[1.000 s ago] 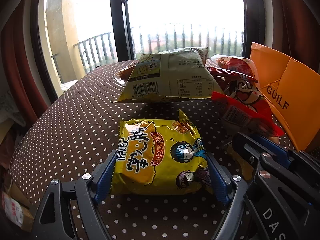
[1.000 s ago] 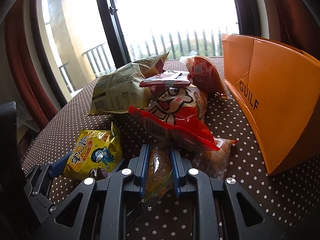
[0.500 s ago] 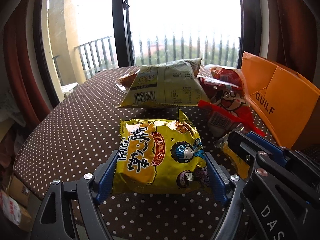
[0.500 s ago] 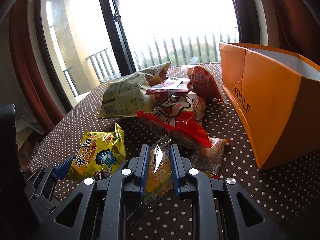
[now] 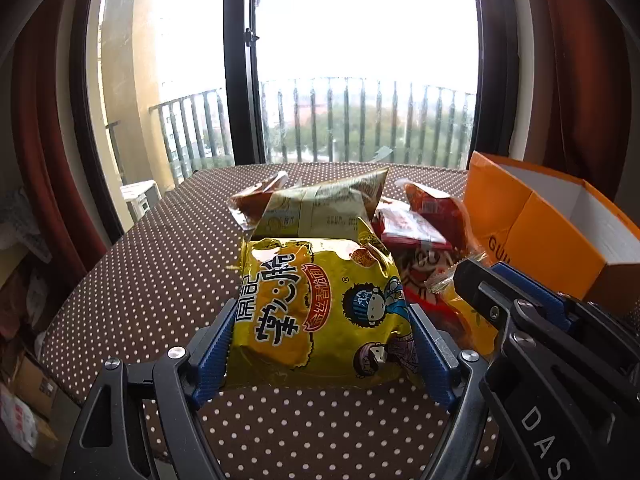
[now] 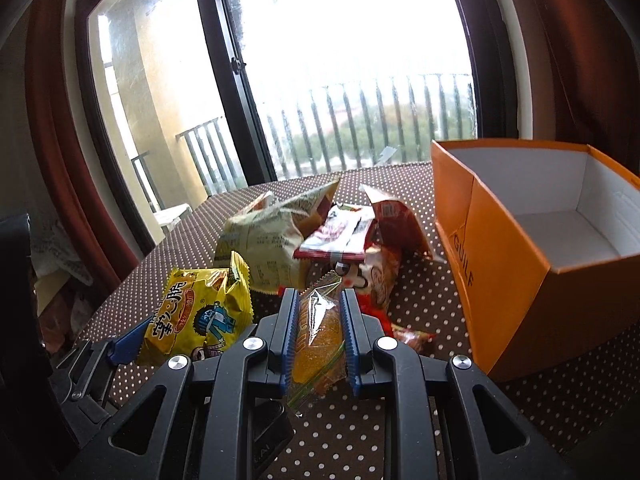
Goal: Organize snacks
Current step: 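Grasp the yellow chip bag with the left gripper while the right gripper holds the candy packet, then carry both snacks over the orange box and open both grippers to drop them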
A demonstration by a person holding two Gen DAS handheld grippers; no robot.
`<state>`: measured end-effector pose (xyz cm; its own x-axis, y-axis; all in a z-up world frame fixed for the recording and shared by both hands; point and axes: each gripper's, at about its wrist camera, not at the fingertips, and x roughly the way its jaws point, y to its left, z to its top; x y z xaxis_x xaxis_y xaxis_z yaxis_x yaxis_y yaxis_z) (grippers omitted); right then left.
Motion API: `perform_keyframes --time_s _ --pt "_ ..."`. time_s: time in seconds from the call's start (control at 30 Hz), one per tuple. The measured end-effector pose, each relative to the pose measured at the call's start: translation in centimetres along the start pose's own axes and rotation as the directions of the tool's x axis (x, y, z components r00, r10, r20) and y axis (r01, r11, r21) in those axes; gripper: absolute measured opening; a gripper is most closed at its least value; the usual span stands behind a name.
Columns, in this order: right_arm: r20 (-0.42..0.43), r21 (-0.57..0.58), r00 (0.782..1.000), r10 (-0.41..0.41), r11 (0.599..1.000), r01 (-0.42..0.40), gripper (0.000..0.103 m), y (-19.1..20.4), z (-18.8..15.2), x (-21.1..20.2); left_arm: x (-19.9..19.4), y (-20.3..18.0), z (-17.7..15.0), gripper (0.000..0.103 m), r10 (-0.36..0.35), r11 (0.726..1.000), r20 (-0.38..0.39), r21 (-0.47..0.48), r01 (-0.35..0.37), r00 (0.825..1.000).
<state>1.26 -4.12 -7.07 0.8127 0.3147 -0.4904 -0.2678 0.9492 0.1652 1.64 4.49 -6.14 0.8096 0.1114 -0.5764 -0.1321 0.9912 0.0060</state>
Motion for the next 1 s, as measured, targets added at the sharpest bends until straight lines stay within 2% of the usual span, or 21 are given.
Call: perform_keyframes --time_s 0.4,0.73,1.0 --pt "0.049 -0.004 0.999 0.003 1.0 -0.002 0.024 -0.7 4.3 -1.0 -0.6 -0.8 5.0 0.081 -0.029 1.0 0.041 -0.003 0.029 0.999" --pt "0.097 0.008 0.995 -0.039 0.999 0.039 0.024 -2.8 7.9 -1.1 0.3 -3.6 9.0 0.081 -0.076 0.997 0.08 0.024 0.074 0.994" --pt "0.125 0.026 0.989 -0.081 0.997 0.079 0.024 -5.6 9.8 -1.4 1.8 -6.6 10.8 0.081 -0.131 0.99 0.094 0.06 0.126 0.987"
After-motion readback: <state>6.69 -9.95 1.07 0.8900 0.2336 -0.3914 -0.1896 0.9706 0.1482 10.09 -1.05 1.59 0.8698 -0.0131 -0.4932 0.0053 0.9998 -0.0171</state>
